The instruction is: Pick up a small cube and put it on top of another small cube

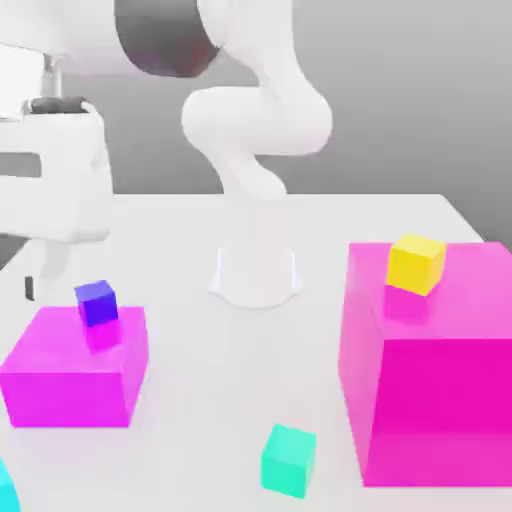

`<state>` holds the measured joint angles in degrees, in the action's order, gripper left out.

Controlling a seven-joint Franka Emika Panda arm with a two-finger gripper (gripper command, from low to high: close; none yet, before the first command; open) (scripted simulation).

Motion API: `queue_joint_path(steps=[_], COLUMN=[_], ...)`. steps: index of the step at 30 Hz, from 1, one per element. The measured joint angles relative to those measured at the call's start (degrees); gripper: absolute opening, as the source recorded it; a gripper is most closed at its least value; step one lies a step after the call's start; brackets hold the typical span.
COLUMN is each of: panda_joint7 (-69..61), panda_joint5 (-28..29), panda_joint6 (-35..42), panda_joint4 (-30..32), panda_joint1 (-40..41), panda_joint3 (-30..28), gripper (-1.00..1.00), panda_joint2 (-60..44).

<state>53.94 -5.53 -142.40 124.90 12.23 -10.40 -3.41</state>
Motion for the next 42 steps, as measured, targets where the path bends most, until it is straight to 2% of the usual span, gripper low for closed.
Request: queue_joint_path(steps=[10,14,15,21,27,34,42], panda_joint7=[1.8,0.5,0.2,0.0,1.1,-5.4,-15.4], panda_joint5=[-4.8,-7.3,-7.7,-8.0,-4.9,-1.3,-0.4], panda_joint6=[-4.3,-9.5,-10.6,-11.2,-4.1,4.9,15.4], panda_joint4=[-3.0,-4.8,-5.1,-5.3,-2.8,2.4,8.4], panda_joint1=[5.9,8.0,8.4,8.6,5.7,-2.1,-14.0], panda_joint3=[-2.5,-0.7,-0.2,0.0,-1.7,5.5,13.0], gripper=[0.0,0.0,-1.0,-1.0,-1.0,-1.0,-1.0], panda_joint2=[-21.1,-29.4,-30.9,-31.6,-21.9,-7.1,9.5])
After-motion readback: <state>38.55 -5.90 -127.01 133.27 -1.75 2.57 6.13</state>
